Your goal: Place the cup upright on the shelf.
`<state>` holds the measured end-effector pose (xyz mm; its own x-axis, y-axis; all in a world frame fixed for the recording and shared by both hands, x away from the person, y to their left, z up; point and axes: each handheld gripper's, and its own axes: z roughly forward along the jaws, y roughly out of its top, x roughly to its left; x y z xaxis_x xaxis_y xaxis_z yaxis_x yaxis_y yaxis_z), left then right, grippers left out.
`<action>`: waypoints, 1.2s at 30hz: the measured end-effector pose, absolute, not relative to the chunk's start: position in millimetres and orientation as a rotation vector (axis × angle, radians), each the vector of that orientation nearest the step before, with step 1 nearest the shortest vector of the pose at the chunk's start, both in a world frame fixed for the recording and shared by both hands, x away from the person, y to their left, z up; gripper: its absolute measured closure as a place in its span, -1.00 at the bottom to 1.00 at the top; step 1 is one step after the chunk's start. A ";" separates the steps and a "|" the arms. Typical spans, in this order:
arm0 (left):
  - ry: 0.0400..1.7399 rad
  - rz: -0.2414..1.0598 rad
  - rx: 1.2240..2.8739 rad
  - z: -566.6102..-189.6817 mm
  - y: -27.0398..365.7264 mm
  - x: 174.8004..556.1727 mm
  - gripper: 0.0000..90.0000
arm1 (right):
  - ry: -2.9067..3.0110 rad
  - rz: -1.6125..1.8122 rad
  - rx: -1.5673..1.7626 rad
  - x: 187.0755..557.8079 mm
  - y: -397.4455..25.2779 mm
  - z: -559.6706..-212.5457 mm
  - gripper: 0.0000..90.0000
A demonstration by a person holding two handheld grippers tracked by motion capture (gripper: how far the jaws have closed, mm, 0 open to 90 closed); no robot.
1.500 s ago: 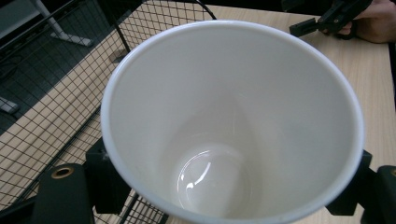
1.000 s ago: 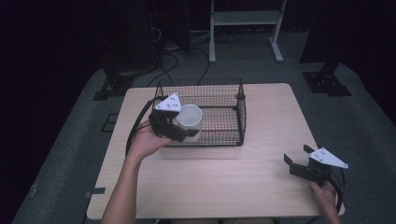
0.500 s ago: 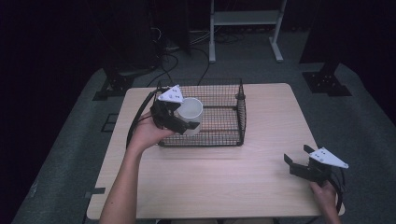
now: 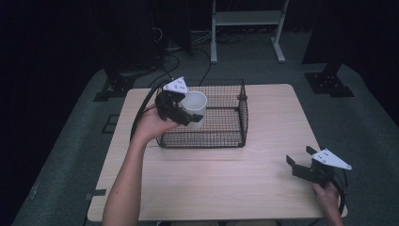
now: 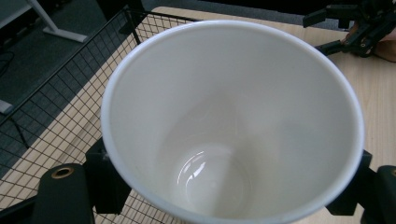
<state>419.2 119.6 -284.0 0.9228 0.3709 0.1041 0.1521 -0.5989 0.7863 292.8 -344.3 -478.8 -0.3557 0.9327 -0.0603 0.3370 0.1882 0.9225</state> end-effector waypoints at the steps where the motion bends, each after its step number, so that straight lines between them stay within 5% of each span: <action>1: 0.370 0.324 2.215 -284.0 119.6 419.2 -0.54 | 1.809 1.156 1.193 292.8 -344.3 -478.8 -0.71; 36: 0.418 0.304 2.218 -303.3 95.8 478.9 -0.54 | 1.816 1.153 1.189 292.9 -344.2 -478.8 -0.71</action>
